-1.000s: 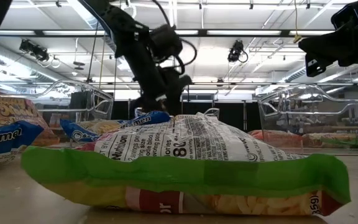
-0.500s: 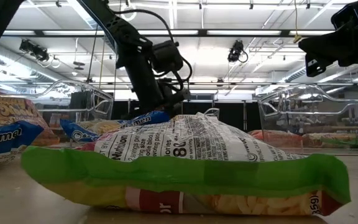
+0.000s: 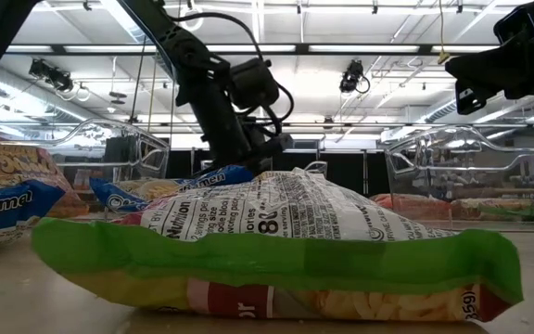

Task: Sort Maruchan noodles
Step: Put the orange noodle from the middle into the middle left transparent bin

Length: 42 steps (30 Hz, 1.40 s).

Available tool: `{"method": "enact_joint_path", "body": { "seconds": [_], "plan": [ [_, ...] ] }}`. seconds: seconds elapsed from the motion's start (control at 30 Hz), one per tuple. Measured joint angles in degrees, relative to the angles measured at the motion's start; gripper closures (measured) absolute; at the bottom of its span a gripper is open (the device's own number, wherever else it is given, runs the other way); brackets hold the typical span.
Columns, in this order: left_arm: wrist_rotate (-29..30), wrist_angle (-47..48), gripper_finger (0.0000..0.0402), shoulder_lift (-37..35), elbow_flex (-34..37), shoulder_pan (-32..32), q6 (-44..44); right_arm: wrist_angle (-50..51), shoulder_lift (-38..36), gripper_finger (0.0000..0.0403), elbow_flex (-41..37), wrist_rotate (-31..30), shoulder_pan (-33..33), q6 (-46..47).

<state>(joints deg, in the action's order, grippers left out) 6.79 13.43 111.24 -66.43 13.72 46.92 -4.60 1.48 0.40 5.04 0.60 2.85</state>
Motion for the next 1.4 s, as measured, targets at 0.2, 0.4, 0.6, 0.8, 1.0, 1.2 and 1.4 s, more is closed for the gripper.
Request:
{"method": "enact_joint_path", "body": {
  "seconds": [0.2, 0.4, 0.6, 0.8, 1.0, 1.2, 1.4],
  "plan": [
    [-0.1, -0.8, 0.0392, -0.8, -2.1, -1.6, -4.2, 0.0, 0.0, 0.0369, 0.0, 0.0, 0.0, 0.0],
    [1.2, 4.6, 0.0397, -5.9, -9.1, -6.2, -16.1, 0.1, 0.0, 0.0369, 0.0, 0.0, 0.0, 0.0],
    [3.5, 14.5, 0.0399, -13.3, -13.9, -11.6, -36.9, 0.0, 0.0, 0.0369, 0.0, -0.3, 0.0, 0.0],
    [4.8, 21.4, 0.0400, -20.6, -14.1, -17.6, -66.5, 0.0, 0.0, 0.0369, 0.0, -0.6, 0.0, 0.0],
    [5.6, 29.0, 0.0400, -28.8, -14.1, -23.5, -79.0, 0.0, 0.0, 0.0369, 0.0, -0.5, 0.0, 0.0],
    [6.3, 35.0, 0.0401, -44.3, -5.6, -29.3, -75.4, -0.9, 0.2, 0.0369, 0.0, -0.6, 0.0, 0.0],
    [8.8, 36.1, 0.0401, -62.1, 8.4, -33.7, -80.2, -1.3, 0.4, 0.0369, 0.0, -0.8, 0.0, 0.0]
  ]
}}
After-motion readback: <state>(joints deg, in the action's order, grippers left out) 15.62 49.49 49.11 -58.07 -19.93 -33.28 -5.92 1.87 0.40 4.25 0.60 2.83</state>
